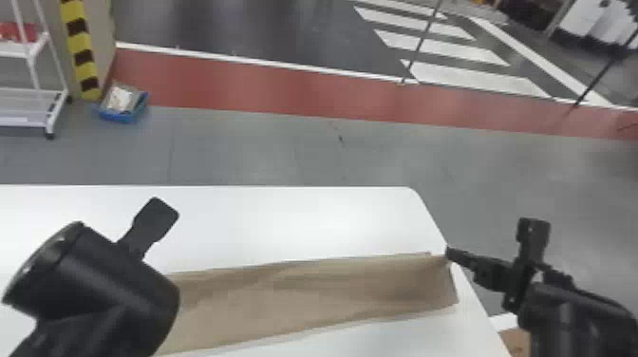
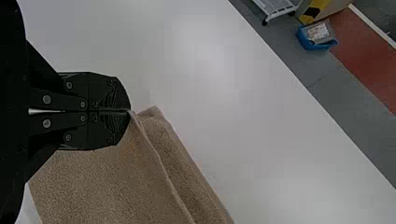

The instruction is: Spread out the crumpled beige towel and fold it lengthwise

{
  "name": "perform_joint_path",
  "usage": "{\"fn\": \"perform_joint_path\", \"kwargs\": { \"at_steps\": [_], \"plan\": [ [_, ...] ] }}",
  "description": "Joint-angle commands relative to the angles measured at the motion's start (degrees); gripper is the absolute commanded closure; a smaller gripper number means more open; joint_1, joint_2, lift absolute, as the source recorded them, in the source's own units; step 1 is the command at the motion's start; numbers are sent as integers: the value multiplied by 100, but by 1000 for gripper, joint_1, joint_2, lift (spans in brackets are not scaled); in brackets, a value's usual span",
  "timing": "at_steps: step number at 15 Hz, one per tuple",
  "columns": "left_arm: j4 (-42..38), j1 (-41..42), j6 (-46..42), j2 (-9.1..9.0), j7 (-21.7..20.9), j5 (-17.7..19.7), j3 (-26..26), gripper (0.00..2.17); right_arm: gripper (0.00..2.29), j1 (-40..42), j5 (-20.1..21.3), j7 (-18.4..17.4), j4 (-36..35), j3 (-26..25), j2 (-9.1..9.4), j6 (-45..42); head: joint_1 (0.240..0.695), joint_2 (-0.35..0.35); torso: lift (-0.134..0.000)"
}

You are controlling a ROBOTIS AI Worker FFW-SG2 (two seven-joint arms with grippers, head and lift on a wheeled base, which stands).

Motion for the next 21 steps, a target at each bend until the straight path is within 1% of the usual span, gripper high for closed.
{"fn": "perform_joint_path", "kwargs": {
  "at_steps": [1,3,6,7,8,9,10,11,12,13,14,16,17,19,20,21],
  "plan": [
    [112,-74,-240,-59,26,161,2,2091,1146,0,-16,-70,-33,-35,35,45,695,-350,0],
    [446,-224,-311,-173,105,152,-16,2091,1139,-79,-24,-202,-15,-26,18,27,695,-350,0],
    [833,-355,-557,-208,263,152,-60,2088,1129,-193,2,-290,134,71,-9,-61,695,-350,0],
    [965,-373,-733,-217,334,152,-51,2088,1112,-193,2,-404,170,97,0,-148,695,-350,0],
    [1079,-373,-908,-217,430,178,-33,2061,826,-202,2,-492,187,141,9,-148,695,-350,0],
    [1114,-373,-1084,-217,632,266,-33,1592,772,-202,2,-571,196,167,18,-166,695,-350,0],
    [1114,-355,-1154,-217,676,284,-25,714,701,-211,2,-632,196,194,26,-148,695,-350,0],
    [1070,-338,-1137,-208,764,284,-25,-1,286,-211,2,-747,187,211,35,-131,695,-350,0],
    [982,-224,-1137,-191,808,284,-7,-1,46,-176,2,-861,117,203,70,-78,695,-350,0],
    [771,-136,-1119,-164,799,266,19,-1,33,-149,2,-949,47,159,132,-78,695,-350,0],
    [552,-21,-1119,-129,799,187,28,22,33,-79,2,-993,-76,115,141,-78,695,-350,0],
    [156,216,-1031,-94,799,-68,72,29,46,132,-86,-984,-402,88,141,-61,695,-350,0],
    [-46,365,-1031,-76,817,-191,134,29,46,308,-112,-984,-674,44,167,-61,695,-350,0],
    [-477,638,-1049,29,878,-200,327,29,46,554,-191,-931,-955,-44,255,-78,695,-350,0],
    [-679,805,-1102,73,878,-103,468,29,46,642,-253,-905,-955,-140,255,-166,695,-350,0],
    [-899,980,-1172,117,852,90,643,29,53,756,-402,-878,-955,-254,255,-201,695,-350,0]
  ]
}}
